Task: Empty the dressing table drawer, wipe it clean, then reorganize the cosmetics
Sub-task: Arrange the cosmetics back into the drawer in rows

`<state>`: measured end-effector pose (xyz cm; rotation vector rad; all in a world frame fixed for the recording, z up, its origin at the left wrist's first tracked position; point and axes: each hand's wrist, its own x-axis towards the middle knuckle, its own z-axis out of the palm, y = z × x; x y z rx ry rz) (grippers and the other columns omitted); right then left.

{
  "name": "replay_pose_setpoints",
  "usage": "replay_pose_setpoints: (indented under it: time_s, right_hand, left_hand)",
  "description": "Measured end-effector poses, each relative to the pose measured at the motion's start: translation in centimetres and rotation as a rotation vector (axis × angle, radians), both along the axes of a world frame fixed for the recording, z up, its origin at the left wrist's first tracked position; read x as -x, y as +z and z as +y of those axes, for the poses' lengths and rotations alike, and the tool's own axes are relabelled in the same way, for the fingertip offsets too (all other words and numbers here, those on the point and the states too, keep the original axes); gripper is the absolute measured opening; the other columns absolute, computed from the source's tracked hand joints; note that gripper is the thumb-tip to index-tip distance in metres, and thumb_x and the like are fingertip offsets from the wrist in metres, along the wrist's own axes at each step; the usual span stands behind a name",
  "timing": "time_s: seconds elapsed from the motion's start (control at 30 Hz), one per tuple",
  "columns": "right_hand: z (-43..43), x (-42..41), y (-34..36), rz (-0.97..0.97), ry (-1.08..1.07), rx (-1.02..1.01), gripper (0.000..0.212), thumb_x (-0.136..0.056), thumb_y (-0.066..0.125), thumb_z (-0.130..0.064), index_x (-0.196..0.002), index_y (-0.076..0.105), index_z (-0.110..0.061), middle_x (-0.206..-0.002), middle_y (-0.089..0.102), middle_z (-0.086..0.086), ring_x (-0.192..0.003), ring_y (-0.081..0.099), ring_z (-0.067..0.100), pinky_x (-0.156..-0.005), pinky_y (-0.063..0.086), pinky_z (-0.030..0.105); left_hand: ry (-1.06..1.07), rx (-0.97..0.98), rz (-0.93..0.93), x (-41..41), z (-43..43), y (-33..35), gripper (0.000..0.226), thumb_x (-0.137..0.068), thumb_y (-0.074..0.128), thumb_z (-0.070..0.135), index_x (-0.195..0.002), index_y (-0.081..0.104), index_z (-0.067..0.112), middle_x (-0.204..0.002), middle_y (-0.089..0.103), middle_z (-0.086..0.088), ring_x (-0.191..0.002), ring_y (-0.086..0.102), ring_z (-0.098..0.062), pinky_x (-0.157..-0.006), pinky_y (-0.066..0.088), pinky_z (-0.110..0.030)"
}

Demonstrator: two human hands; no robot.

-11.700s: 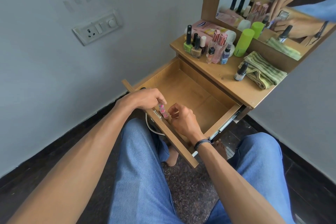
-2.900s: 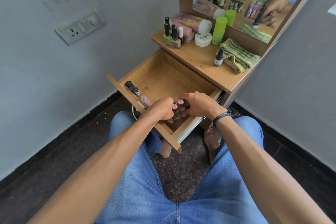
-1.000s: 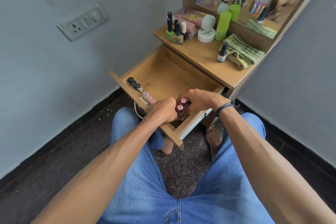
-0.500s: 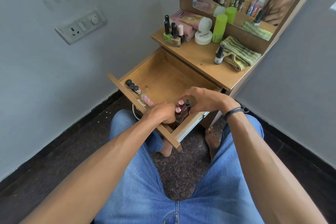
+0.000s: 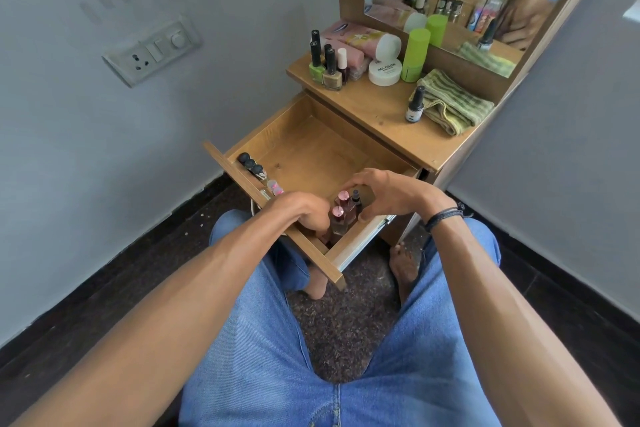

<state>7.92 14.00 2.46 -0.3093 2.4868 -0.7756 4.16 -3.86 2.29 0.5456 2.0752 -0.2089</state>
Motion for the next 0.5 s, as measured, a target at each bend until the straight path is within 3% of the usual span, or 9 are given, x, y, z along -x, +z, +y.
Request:
replay_pose_setpoints:
  time_s: [0.2,0.33,0.4,0.5]
  right_hand:
    - [0.0,-0.1,0.0,-0.003,-0.009,0.01,0.064,-0.079,0.082,-0.015,-0.137,0.056,-0.026,-0.13,0.053,0.001,-0.116,0.054,0.022,-0.096,0.05,0.037]
    - [0.0,-0.1,0.0,0.008,-0.014,0.0,0.064,-0.079,0.083,-0.017,-0.136,0.056,-0.026,-0.129,0.054,0.0,-0.113,0.055,0.022,-0.092,0.049,0.035]
    - [0.0,-0.2,0.0,0.012,-0.021,-0.005,0.065,-0.078,0.083,-0.017,-0.137,0.056,-0.025,-0.129,0.054,0.001,-0.112,0.056,0.022,-0.093,0.05,0.037]
    - [-0.2,-0.4,-0.1,0.019,-0.023,-0.006,0.066,-0.079,0.083,-0.018,-0.138,0.055,-0.023,-0.128,0.054,0.001,-0.11,0.055,0.021,-0.092,0.05,0.036]
  left_hand:
    - [0.03,-0.061,-0.069,0.8,-0.5,1.0,0.017,-0.089,0.061,0.007,-0.104,0.068,0.008,-0.092,0.063,-0.002,-0.082,0.057,-0.018,-0.071,0.045,-0.029]
    - [0.065,-0.107,-0.141,1.3,-1.4,1.3,0.027,-0.083,0.07,0.005,-0.103,0.072,0.023,-0.107,0.068,0.002,-0.098,0.062,-0.018,-0.082,0.049,-0.031]
    - [0.08,-0.132,-0.163,1.5,-1.8,1.1,0.028,-0.08,0.076,0.006,-0.099,0.071,0.026,-0.112,0.07,0.001,-0.106,0.064,-0.022,-0.095,0.051,-0.04]
    - [0.082,-0.162,-0.176,1.6,-2.0,0.8,0.029,-0.079,0.079,0.006,-0.099,0.072,0.026,-0.109,0.072,0.002,-0.109,0.065,-0.024,-0.101,0.049,-0.044]
